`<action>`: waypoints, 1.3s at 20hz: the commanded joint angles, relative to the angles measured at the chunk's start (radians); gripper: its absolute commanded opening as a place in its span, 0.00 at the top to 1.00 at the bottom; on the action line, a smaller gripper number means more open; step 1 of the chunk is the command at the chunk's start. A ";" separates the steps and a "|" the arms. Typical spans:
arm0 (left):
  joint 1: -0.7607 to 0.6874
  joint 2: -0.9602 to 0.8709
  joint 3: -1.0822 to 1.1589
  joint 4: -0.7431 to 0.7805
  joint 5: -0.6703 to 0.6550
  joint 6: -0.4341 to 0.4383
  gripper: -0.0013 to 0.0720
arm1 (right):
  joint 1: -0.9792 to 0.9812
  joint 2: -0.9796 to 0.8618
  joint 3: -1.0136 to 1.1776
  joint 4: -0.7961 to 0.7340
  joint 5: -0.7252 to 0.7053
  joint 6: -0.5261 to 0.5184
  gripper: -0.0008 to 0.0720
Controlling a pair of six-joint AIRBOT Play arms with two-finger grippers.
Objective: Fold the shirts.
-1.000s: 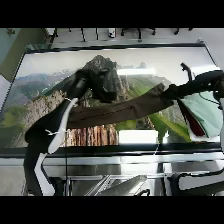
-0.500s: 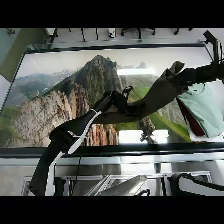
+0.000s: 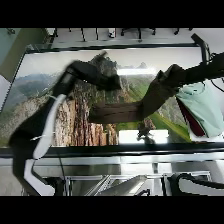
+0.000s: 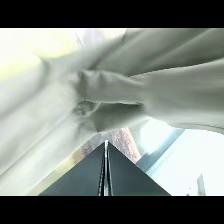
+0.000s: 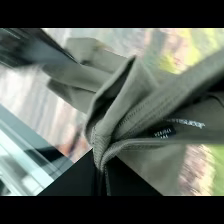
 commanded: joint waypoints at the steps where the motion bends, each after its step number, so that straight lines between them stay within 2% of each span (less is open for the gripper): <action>1: 0.233 0.263 0.000 -0.003 0.108 0.021 0.96 | 0.217 -0.012 -0.020 0.009 0.212 0.096 0.96; 5: 0.449 0.476 -0.001 -0.003 0.171 0.050 0.96 | 0.679 -0.177 -0.025 0.004 0.659 0.130 0.93; 6: 0.481 0.509 -0.008 -0.003 0.197 0.051 0.96 | 0.784 -0.251 -0.025 -0.001 0.769 0.131 0.67; 7: 0.505 0.546 -0.033 -0.003 0.204 0.058 0.96 | 0.875 -0.329 -0.025 0.000 0.879 0.156 0.13; 8: 0.527 0.587 -0.074 -0.003 0.201 0.072 0.96 | 0.948 -0.403 -0.023 0.000 0.954 0.203 0.03; 10: 0.562 0.661 -0.161 -0.003 0.183 0.102 0.96 | 0.970 -0.457 -0.021 -0.010 0.941 0.247 0.18; 12: 0.590 0.727 -0.244 -0.004 0.154 0.130 0.96 | 0.874 -0.416 -0.021 -0.046 0.818 0.258 0.18; 16: 0.633 0.829 -0.392 -0.005 0.069 0.156 0.96 | 0.552 -0.268 -0.021 -0.071 0.536 0.269 0.17; 17: 0.642 0.849 -0.425 -0.004 0.054 0.161 0.96 | 0.475 -0.241 -0.021 -0.096 0.472 0.273 0.04; 20: 0.653 0.876 -0.472 -0.005 0.052 0.164 0.96 | 0.267 -0.217 -0.031 -0.211 0.283 0.324 0.02; 23: 0.653 0.902 -0.500 -0.007 0.055 0.163 0.96 | 0.157 -0.230 -0.143 -0.219 0.269 0.309 0.02; 26: 0.653 0.928 -0.524 -0.004 0.054 0.163 0.96 | 0.146 -0.301 -0.206 -0.217 0.275 0.270 0.02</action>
